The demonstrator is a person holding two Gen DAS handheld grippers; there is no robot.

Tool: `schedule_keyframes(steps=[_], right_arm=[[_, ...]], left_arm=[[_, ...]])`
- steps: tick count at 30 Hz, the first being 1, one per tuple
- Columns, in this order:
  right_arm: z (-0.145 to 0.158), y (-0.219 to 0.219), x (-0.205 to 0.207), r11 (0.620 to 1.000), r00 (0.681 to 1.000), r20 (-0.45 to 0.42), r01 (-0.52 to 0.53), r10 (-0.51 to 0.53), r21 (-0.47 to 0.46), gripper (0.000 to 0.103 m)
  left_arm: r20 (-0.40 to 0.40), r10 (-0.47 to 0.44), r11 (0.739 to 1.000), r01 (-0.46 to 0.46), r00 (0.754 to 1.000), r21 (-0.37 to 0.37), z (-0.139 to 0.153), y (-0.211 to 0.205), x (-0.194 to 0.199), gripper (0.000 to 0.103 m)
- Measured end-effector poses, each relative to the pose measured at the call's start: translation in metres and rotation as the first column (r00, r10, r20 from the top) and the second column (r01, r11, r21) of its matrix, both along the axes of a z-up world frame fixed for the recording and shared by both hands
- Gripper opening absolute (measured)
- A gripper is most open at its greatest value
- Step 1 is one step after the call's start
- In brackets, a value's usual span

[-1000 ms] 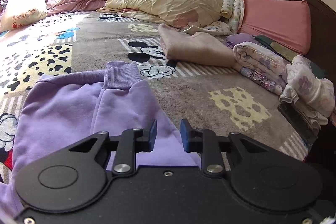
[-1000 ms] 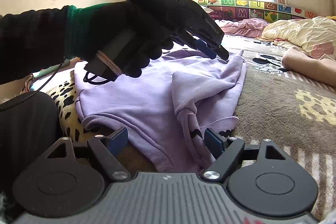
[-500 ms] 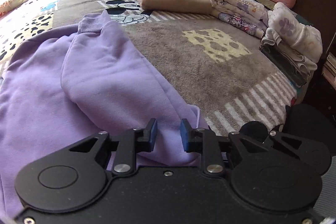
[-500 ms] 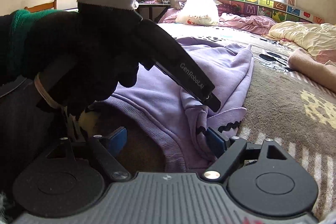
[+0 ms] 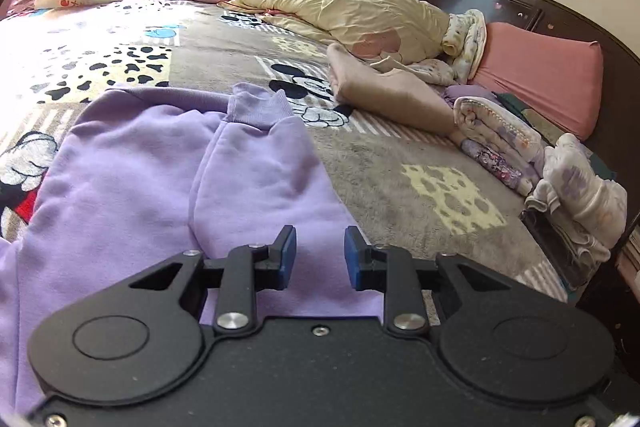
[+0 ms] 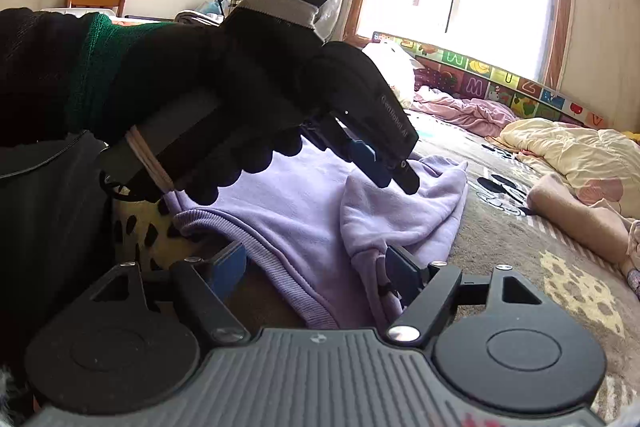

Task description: Fold clothes

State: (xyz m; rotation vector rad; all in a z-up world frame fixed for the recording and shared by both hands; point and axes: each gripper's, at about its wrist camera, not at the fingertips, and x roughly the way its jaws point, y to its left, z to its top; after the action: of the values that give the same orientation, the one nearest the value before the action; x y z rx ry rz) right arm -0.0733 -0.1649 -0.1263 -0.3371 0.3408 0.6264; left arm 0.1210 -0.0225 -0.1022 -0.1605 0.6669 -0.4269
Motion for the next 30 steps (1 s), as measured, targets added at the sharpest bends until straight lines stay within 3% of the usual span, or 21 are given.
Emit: schedule_keyframes(steps=[4,6,7,8,9,10,13,15,18,21,25,26,28,30], right_arm=[[0.005,0.022,0.014,0.998,0.998,0.052,-0.037,0.040,-0.058,0.076],[0.001,0.032,0.028,0.996,0.999,0.034,-0.027,0.030,-0.090,0.081],[-0.006,0.036,0.038,0.994,1.000,-0.021,-0.014,0.012,-0.113,0.087],[-0.017,0.038,0.048,0.990,0.995,-0.101,0.010,-0.024,-0.141,0.086],[-0.023,0.032,0.055,0.995,0.987,-0.152,0.033,-0.047,-0.092,0.087],[-0.024,0.025,0.056,0.998,0.984,-0.168,0.045,-0.051,-0.042,0.088],[-0.022,0.019,0.057,0.998,0.982,-0.183,0.045,-0.051,-0.032,0.088],[-0.020,0.019,0.056,0.998,0.982,-0.183,0.038,-0.045,-0.041,0.088],[-0.009,0.013,0.045,0.999,0.985,-0.164,0.052,-0.053,-0.008,0.084],[-0.005,0.011,0.031,0.998,0.988,-0.142,0.056,-0.054,0.009,0.083],[-0.001,0.013,0.019,0.999,0.992,-0.122,0.045,-0.042,0.025,0.080],[0.000,0.015,0.018,0.999,0.992,-0.119,0.037,-0.034,0.029,0.080],[0.001,0.018,0.016,0.999,0.993,-0.117,0.019,-0.015,0.036,0.079],[-0.002,0.021,0.017,1.000,0.993,-0.119,0.002,0.002,0.031,0.077]], left_arm=[[-0.097,0.028,0.999,-0.025,0.995,0.030,-0.026,-0.005,0.020,0.029],[-0.088,-0.008,0.997,0.014,0.996,0.075,-0.038,-0.010,0.021,0.030],[-0.101,-0.005,0.998,0.012,0.995,0.066,-0.037,-0.009,0.022,0.030],[-0.117,0.001,0.999,0.005,0.993,0.051,-0.036,-0.006,0.024,0.032],[-0.129,0.002,0.999,0.003,0.992,0.038,-0.035,-0.004,0.025,0.032],[-0.135,-0.004,1.000,0.007,0.991,0.018,-0.036,0.000,0.026,0.033],[-0.159,-0.011,0.999,0.003,0.987,-0.053,-0.031,0.015,0.025,0.035],[-0.145,0.032,0.991,-0.050,0.989,-0.120,-0.017,0.036,0.014,0.036],[-0.127,0.149,0.974,-0.168,0.981,-0.150,-0.001,0.076,-0.011,0.041],[-0.152,0.289,0.928,-0.316,0.945,-0.199,0.006,0.126,-0.042,0.041],[-0.204,0.440,0.820,-0.484,0.875,-0.306,0.012,0.180,-0.080,0.041],[-0.229,0.482,0.784,-0.533,0.846,-0.318,0.011,0.192,-0.089,0.041],[-0.289,0.507,0.734,-0.583,0.812,-0.349,0.006,0.207,-0.103,0.043],[-0.348,0.494,0.707,-0.601,0.797,-0.373,-0.002,0.213,-0.111,0.043]])
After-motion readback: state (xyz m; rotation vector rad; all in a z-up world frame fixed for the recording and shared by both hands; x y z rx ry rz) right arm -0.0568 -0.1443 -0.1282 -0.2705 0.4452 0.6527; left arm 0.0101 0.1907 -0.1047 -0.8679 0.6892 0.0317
